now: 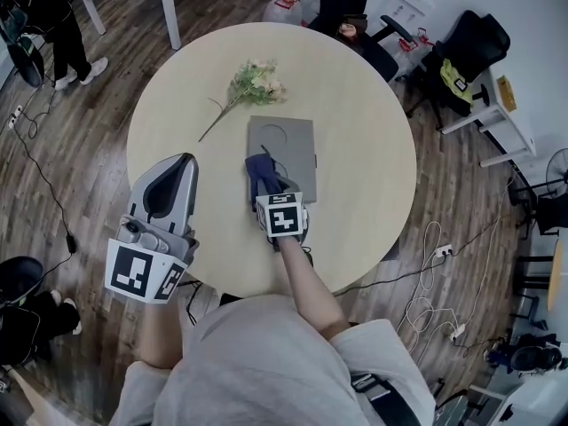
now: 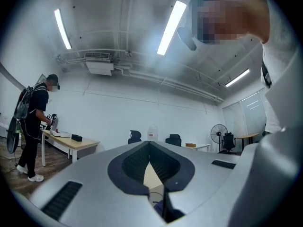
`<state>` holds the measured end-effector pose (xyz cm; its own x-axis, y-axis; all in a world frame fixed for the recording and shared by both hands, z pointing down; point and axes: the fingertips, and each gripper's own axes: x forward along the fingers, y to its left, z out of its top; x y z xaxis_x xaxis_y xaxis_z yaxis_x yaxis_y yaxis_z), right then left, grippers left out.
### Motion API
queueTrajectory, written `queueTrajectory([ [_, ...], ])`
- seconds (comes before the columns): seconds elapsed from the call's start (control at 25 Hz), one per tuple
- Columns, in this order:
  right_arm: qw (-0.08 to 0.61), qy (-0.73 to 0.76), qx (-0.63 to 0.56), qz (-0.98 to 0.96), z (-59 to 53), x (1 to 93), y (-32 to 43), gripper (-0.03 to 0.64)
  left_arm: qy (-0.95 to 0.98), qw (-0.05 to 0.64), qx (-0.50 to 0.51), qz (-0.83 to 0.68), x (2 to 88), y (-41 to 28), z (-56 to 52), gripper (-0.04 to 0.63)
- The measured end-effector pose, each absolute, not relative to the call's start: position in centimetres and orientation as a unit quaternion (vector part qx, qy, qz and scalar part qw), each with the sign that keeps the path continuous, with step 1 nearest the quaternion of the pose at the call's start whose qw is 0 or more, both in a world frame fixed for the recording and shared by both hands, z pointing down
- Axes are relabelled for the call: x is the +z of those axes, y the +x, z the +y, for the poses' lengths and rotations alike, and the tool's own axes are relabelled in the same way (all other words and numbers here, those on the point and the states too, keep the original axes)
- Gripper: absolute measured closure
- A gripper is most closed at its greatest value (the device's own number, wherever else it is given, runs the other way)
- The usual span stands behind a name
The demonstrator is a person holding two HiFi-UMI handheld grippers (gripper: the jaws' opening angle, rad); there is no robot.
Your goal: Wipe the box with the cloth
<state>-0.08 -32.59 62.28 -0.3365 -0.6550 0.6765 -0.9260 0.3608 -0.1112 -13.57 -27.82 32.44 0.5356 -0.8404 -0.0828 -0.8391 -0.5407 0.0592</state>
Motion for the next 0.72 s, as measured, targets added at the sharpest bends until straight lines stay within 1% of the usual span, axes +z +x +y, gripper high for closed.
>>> queueTrajectory([
  [0.72,0.256,0.542,0.250,-0.760,-31.8,61.8,5.2,0.537,0.887,0.003,-0.052,-0.459,32.3,-11.2,-27.7,0.587],
])
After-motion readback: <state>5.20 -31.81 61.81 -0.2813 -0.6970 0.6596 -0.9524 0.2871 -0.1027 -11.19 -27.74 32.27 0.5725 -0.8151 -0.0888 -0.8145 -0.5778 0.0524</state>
